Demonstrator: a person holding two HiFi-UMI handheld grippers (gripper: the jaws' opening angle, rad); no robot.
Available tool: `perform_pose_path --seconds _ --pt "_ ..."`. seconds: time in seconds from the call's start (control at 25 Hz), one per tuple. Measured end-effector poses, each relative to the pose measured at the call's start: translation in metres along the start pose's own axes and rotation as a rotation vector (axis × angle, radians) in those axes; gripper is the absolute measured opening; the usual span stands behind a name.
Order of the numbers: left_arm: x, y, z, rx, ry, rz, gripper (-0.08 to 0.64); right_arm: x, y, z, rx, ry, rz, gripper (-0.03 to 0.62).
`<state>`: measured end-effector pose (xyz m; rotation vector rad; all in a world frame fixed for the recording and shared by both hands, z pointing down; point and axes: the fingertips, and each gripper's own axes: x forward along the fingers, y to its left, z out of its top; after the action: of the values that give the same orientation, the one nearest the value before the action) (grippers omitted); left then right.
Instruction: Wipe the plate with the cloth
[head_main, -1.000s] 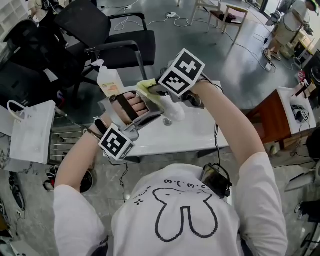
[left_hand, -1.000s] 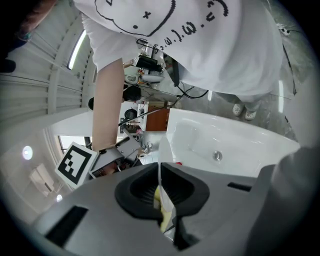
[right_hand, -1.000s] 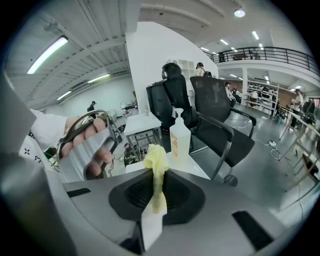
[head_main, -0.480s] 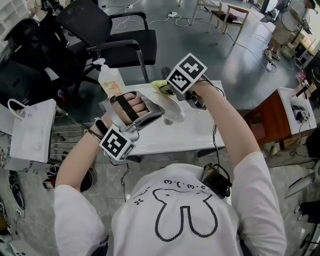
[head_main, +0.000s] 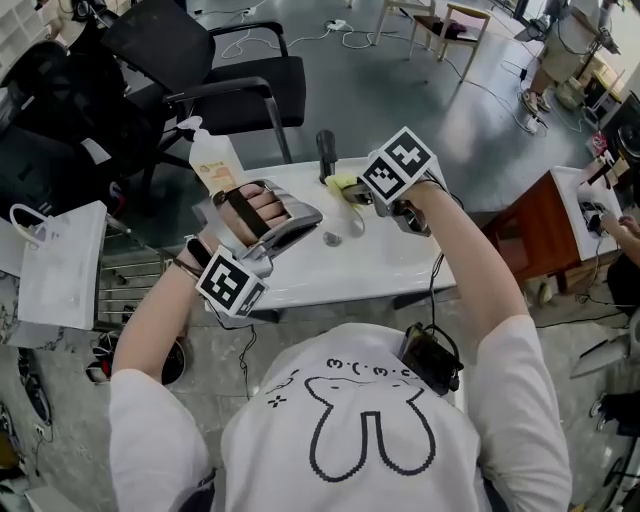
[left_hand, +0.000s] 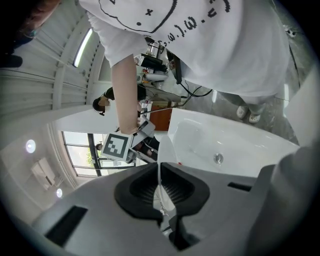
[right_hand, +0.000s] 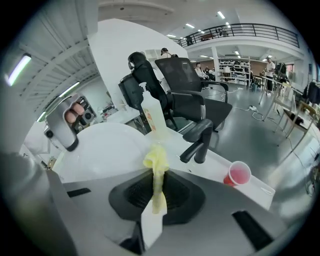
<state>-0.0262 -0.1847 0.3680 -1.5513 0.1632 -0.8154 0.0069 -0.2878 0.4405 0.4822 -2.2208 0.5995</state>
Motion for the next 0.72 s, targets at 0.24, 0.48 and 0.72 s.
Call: perform_pose_path --seconds 0.24,0.48,0.72 --pt "0.004 -0.009 -0.010 -0.085 0.007 0.015 0.026 -0.010 0.007 -0.024 0.013 -0.011 0.013 0.051" --pt "0.009 -0.025 -0.025 -0.212 0.033 0.007 0.023 -0.026 0.014 -0.031 0.002 -0.067 0.001 0.051" --pt "0.012 -0.029 -0.043 -0.490 0.071 0.082 0.023 -0.057 0.014 -0.024 -0.017 -0.228 -0.113 0.051"
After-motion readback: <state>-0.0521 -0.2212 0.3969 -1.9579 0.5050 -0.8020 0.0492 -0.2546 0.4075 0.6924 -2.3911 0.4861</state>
